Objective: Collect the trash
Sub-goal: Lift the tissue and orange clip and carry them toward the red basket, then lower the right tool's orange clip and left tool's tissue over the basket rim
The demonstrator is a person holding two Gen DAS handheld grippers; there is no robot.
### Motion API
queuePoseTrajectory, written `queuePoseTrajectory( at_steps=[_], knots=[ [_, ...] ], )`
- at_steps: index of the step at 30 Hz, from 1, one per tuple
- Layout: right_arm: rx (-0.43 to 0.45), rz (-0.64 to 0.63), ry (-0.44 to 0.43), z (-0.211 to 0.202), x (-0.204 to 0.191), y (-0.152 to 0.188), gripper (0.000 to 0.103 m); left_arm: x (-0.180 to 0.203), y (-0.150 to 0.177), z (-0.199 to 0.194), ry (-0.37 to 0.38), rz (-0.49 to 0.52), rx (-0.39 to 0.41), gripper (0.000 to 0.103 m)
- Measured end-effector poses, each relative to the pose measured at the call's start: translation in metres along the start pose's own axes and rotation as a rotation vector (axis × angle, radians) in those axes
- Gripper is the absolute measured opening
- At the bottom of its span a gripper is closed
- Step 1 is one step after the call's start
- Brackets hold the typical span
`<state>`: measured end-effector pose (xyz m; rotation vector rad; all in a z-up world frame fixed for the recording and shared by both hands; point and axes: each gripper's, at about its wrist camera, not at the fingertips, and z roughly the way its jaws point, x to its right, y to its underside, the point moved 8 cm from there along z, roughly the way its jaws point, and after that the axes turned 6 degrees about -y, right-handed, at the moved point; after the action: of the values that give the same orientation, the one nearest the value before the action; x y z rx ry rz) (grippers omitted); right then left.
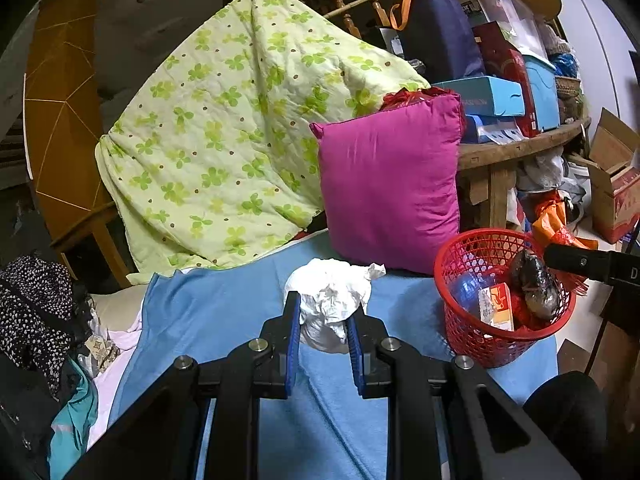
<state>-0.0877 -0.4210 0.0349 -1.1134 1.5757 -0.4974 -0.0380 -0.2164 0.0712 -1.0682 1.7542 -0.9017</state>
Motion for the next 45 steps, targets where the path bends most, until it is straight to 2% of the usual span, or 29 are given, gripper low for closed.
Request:
queuePoseTrajectory(
  at_steps=[35, 45],
  knots=[
    [0.028, 0.06, 0.034, -0.012, 0.037, -0.002, 0.029, 0.053, -0.006, 0.015, 0.089, 0.058, -0.009, 0.023],
    [0.039, 0.069, 0.051, -0.016, 0.045, -0.004, 0.029, 0.069, -0.01, 0.02, 0.147, 0.062, -0.005, 0.023]
  ],
)
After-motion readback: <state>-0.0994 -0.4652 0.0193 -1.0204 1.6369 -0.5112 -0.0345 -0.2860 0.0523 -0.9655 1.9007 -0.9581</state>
